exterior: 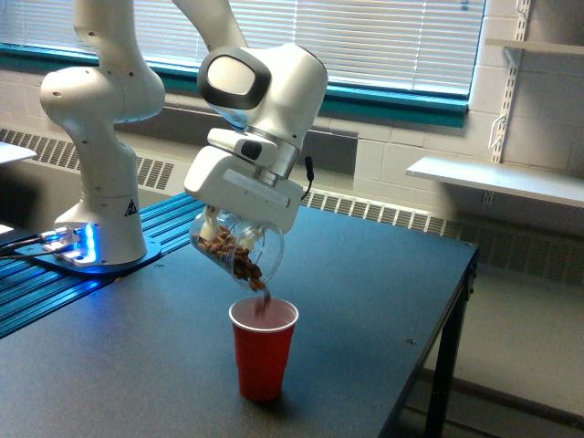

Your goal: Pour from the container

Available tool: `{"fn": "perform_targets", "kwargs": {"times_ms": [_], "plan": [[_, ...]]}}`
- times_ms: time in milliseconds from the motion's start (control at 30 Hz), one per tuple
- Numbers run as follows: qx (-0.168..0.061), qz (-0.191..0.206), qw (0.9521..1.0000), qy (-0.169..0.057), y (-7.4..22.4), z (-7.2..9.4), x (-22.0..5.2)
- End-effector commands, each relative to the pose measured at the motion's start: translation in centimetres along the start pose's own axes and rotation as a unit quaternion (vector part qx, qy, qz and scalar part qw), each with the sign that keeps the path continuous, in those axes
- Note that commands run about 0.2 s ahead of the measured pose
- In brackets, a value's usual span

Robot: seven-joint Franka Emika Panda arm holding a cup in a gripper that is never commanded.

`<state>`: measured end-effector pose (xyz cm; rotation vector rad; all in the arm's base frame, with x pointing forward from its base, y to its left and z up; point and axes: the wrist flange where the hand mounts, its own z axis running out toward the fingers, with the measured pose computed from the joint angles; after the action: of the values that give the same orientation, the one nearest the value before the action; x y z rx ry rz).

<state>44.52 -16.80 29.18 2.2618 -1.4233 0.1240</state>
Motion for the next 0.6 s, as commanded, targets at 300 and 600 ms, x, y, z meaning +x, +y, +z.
{"fn": "perform_targets", "kwargs": {"times_ms": [300,600], "plan": [[-0.016,-0.016,0.9997,0.005,-1.28,-0.47,-0.09],[-0.03,-0.021,0.9993,0.008,-1.71,-0.25,-0.22]]}}
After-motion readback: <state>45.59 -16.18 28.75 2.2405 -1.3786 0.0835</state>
